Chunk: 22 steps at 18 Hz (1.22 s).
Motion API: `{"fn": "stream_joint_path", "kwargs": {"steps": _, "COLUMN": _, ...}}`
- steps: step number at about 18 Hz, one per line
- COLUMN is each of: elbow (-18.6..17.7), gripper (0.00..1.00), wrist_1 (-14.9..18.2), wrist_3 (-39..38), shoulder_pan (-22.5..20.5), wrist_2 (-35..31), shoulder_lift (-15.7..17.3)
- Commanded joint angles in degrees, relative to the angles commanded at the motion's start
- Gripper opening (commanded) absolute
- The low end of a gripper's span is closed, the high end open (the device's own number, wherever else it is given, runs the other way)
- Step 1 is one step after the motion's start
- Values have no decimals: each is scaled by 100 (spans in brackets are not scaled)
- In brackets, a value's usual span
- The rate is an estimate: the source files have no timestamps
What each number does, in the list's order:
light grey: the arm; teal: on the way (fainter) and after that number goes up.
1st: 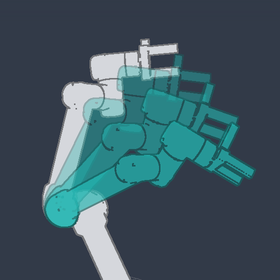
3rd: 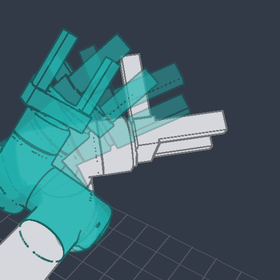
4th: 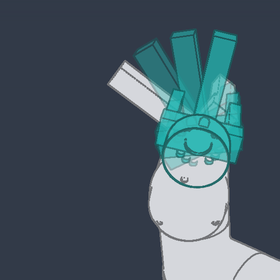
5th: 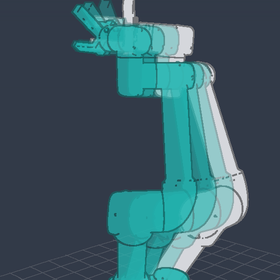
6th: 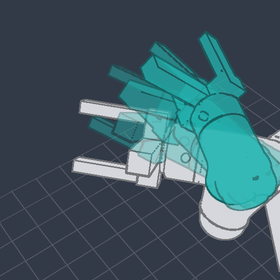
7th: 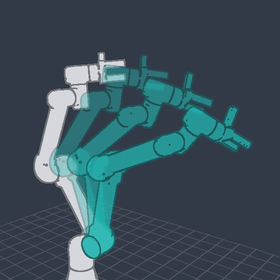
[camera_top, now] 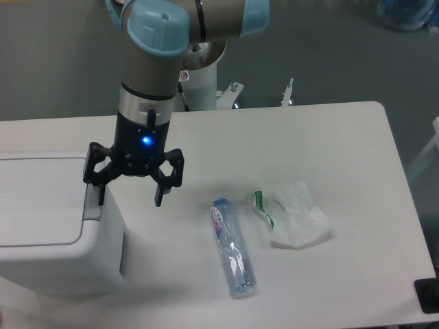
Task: Open the trash can
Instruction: 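Press the gripper down on the trash can lid edge to pop it open, then lift the gripper up and away from the opened trash can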
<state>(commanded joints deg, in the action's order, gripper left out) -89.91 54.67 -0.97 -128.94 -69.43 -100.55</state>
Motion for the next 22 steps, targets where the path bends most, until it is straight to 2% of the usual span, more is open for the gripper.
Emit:
{"fn": "stream_joint_path", "kwargs": {"steps": 6, "elbow": 35, "gripper": 100, "wrist_1": 0, "wrist_3": 0, "shoulder_pan": 0, "wrist_2": 0, "shoulder_lift": 0}}
{"fn": "stream_joint_path", "kwargs": {"steps": 12, "elbow": 465, "gripper": 100, "wrist_1": 0, "wrist_3": 44, "shoulder_pan": -157, "wrist_2": -78, "shoulder_lift": 88}}
{"fn": "stream_joint_path", "kwargs": {"steps": 17, "elbow": 747, "gripper": 100, "wrist_1": 9, "wrist_3": 254, "shoulder_pan": -527, "wrist_2": -843, "shoulder_lift": 158}}
{"fn": "stream_joint_path", "kwargs": {"steps": 22, "elbow": 730, "gripper": 100, "wrist_1": 79, "wrist_3": 982, "shoulder_pan": -755, "wrist_2": -1414, "shoulder_lift": 106}}
